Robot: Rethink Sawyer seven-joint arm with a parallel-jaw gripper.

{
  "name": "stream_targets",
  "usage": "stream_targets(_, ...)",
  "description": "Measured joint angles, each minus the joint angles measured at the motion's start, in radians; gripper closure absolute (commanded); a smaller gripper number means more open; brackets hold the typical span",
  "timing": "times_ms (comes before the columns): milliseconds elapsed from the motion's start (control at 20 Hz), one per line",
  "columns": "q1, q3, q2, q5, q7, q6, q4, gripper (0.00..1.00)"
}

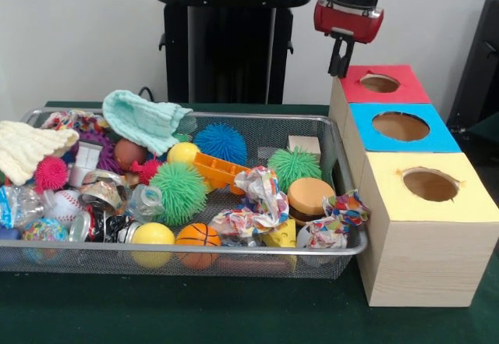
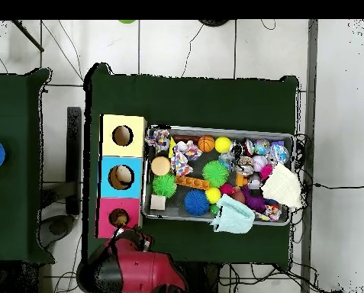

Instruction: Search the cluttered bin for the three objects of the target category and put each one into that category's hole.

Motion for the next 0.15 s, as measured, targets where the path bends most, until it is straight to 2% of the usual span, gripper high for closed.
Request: stream_targets(150, 0.006, -0.004, 0.001, 0.000, 0.000, 0.000, -0.001, 1.00)
